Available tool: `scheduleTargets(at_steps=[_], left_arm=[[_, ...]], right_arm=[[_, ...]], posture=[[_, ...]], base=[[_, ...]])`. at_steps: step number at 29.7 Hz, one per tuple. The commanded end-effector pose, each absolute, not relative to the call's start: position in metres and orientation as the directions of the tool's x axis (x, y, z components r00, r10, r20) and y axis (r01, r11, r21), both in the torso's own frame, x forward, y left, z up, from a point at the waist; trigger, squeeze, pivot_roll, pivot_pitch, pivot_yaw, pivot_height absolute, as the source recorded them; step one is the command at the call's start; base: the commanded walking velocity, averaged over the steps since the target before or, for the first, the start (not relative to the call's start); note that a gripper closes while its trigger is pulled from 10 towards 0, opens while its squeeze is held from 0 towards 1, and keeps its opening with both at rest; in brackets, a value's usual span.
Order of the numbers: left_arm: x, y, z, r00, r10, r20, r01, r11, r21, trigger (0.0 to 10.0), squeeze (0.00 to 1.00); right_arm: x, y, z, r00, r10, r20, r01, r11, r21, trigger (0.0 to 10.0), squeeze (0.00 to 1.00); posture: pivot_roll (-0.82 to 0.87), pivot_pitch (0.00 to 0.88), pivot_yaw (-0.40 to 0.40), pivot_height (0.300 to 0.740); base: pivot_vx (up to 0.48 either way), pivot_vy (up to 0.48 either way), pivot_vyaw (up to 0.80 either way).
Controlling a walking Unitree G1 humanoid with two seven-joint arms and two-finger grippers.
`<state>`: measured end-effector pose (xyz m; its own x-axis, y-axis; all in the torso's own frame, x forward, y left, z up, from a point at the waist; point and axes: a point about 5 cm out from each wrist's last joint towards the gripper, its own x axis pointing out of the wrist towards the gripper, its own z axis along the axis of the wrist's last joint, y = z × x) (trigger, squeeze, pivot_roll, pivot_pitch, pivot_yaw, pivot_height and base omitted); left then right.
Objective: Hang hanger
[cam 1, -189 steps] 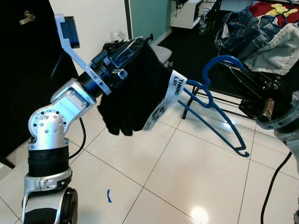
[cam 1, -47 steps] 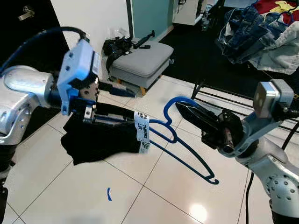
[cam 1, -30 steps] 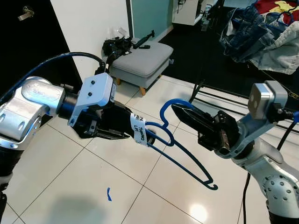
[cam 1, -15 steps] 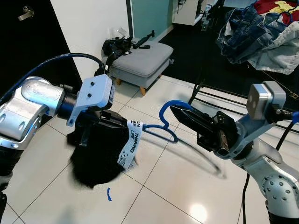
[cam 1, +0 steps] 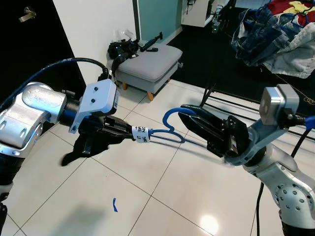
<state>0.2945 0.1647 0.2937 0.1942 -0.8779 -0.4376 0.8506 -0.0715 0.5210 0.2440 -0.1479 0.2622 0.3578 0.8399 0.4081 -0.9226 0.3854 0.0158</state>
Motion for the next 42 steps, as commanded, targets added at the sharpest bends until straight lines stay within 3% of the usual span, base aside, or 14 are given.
scheduleTargets(at_steps=[1,5,10,15,19,24,25,26,28,29,30,31,38,42], left_arm=[[0.298,0.168,0.294,0.226,-0.873,-0.432,0.843,-0.047,0.536,0.0,0.00],[0.305,0.172,0.303,0.304,-0.877,-0.371,0.800,0.023,0.600,0.0,0.00],[0.308,0.173,0.311,0.331,-0.886,-0.325,0.779,0.062,0.624,0.0,0.00],[0.315,0.180,0.331,0.395,-0.905,-0.158,0.738,0.211,0.641,0.0,0.00],[0.319,0.186,0.341,0.416,-0.907,-0.062,0.724,0.289,0.626,0.0,0.00],[0.318,0.184,0.351,0.389,-0.921,0.014,0.723,0.314,0.616,0.0,0.00],[0.314,0.178,0.358,0.336,-0.940,0.054,0.734,0.298,0.610,0.0,0.00],[0.310,0.174,0.364,0.281,-0.955,0.091,0.744,0.277,0.608,2.4,0.00],[0.307,0.171,0.368,0.245,-0.963,0.112,0.749,0.261,0.609,2.4,0.00],[0.304,0.170,0.372,0.216,-0.967,0.138,0.751,0.255,0.609,7.0,0.00],[0.304,0.170,0.372,0.216,-0.967,0.138,0.751,0.255,0.609,7.0,0.00],[0.304,0.169,0.376,0.202,-0.965,0.169,0.748,0.263,0.610,10.0,0.00],[0.305,0.166,0.390,0.161,-0.940,0.302,0.723,0.320,0.612,10.0,0.00],[0.301,0.165,0.389,0.109,-0.938,0.329,0.743,0.297,0.601,10.0,0.00]], right_arm=[[0.246,-0.154,0.262,0.395,0.823,0.408,-0.903,0.430,0.007,10.0,1.00],[0.248,-0.189,0.259,0.528,0.754,0.390,-0.822,0.570,0.011,10.0,1.00],[0.244,-0.207,0.258,0.578,0.718,0.388,-0.783,0.622,0.016,10.0,1.00],[0.219,-0.272,0.244,0.747,0.551,0.370,-0.617,0.783,0.079,10.0,1.00],[0.203,-0.286,0.229,0.788,0.509,0.346,-0.582,0.800,0.146,10.0,1.00],[0.197,-0.281,0.210,0.802,0.513,0.307,-0.583,0.784,0.212,10.0,1.00],[0.200,-0.286,0.195,0.840,0.458,0.290,-0.531,0.803,0.270,10.0,0.00],[0.203,-0.290,0.183,0.873,0.402,0.276,-0.478,0.814,0.328,10.0,0.00],[0.205,-0.293,0.176,0.893,0.363,0.266,-0.442,0.820,0.364,10.0,0.00],[0.208,-0.293,0.171,0.903,0.338,0.266,-0.423,0.811,0.405,10.0,0.00],[0.208,-0.293,0.171,0.903,0.338,0.266,-0.423,0.811,0.405,10.0,0.00],[0.211,-0.291,0.169,0.901,0.336,0.275,-0.429,0.786,0.445,10.0,0.00],[0.221,-0.290,0.155,0.933,0.257,0.253,-0.360,0.713,0.602,10.0,0.00],[0.224,-0.266,0.154,0.908,0.354,0.223,-0.414,0.688,0.596,10.0,0.00]], posture=[[0.03,0.118,0.066,0.740],[0.03,0.124,0.066,0.740],[0.02,0.126,0.068,0.740],[0.01,0.134,0.070,0.740],[0.00,0.136,0.070,0.740],[0.00,0.135,0.072,0.740],[0.00,0.133,0.074,0.740],[0.00,0.133,0.074,0.740],[0.00,0.133,0.074,0.740],[0.00,0.132,0.073,0.740],[0.00,0.132,0.073,0.740],[0.00,0.130,0.069,0.740],[0.01,0.130,0.066,0.740],[-0.01,0.132,0.070,0.740]], base=[[0.000,0.000,0.00],[0.000,0.000,0.00],[0.000,0.000,0.00],[0.000,0.000,0.00],[0.000,0.000,0.00],[0.000,0.000,0.00],[0.000,0.000,0.00],[0.000,0.000,0.00],[0.000,0.000,0.00],[0.000,0.000,0.00],[0.000,0.000,0.00],[0.000,0.000,0.00],[0.000,0.000,0.00],[0.000,0.000,0.00]])
